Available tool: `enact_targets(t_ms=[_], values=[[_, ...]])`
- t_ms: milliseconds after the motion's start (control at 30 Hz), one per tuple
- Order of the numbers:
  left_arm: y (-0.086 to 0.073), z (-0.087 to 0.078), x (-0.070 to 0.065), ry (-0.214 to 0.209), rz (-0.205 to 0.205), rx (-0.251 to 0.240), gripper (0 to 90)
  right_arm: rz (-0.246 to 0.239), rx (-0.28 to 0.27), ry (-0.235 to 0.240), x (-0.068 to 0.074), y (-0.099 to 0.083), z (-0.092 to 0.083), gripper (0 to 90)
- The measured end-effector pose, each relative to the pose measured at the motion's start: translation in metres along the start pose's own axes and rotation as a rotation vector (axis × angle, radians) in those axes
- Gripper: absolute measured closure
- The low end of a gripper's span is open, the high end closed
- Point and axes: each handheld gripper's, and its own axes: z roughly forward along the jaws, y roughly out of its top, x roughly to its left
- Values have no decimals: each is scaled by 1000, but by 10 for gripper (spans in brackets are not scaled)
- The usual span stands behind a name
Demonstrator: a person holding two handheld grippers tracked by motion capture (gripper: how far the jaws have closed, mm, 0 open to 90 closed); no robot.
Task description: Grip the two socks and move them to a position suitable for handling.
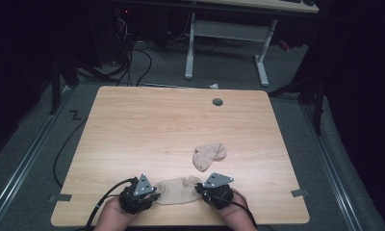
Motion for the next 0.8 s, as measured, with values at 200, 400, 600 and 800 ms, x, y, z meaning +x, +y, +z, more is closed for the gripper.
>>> enact_targets(t_ms=[200, 400, 600, 800], values=[[3, -17, 6, 16, -61, -121, 600, 16, -67, -22, 0, 4, -11, 804], [-2, -24, 24, 50, -140, -162, 525, 63, -121, -67, -14, 3, -24, 815], [-4, -24, 34, 33, -182, -173, 509, 125, -159, -108, -36, 5, -30, 842], [-4, -25, 36, 22, -182, -180, 501, 168, -157, -184, -70, 15, -25, 876]])
